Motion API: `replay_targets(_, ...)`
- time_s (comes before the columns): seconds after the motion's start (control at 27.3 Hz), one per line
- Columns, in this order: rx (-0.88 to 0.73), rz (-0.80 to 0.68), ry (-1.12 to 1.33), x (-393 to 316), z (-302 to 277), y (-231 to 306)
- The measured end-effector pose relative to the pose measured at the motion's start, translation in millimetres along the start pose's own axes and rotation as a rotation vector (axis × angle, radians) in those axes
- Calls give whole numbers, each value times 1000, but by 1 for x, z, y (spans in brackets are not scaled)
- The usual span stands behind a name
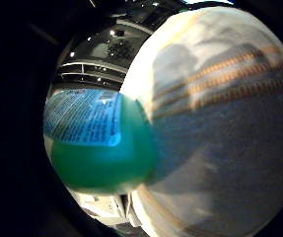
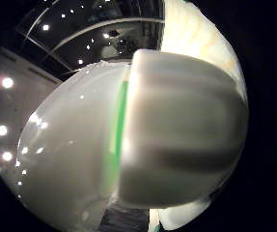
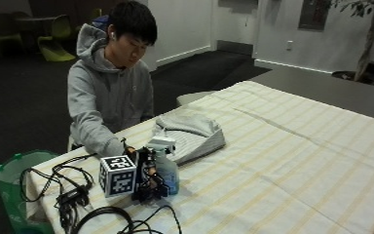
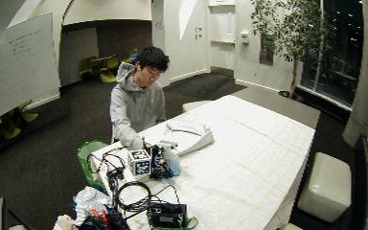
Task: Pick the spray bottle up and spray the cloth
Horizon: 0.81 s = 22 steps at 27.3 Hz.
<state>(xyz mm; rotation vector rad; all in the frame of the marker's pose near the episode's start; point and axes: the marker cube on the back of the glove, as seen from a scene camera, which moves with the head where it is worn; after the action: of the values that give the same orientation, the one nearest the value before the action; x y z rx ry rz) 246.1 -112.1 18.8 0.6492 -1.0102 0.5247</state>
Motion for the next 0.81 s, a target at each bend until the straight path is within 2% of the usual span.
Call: replay_targets(0.81,-93,-6,-6,-3,32,-20)
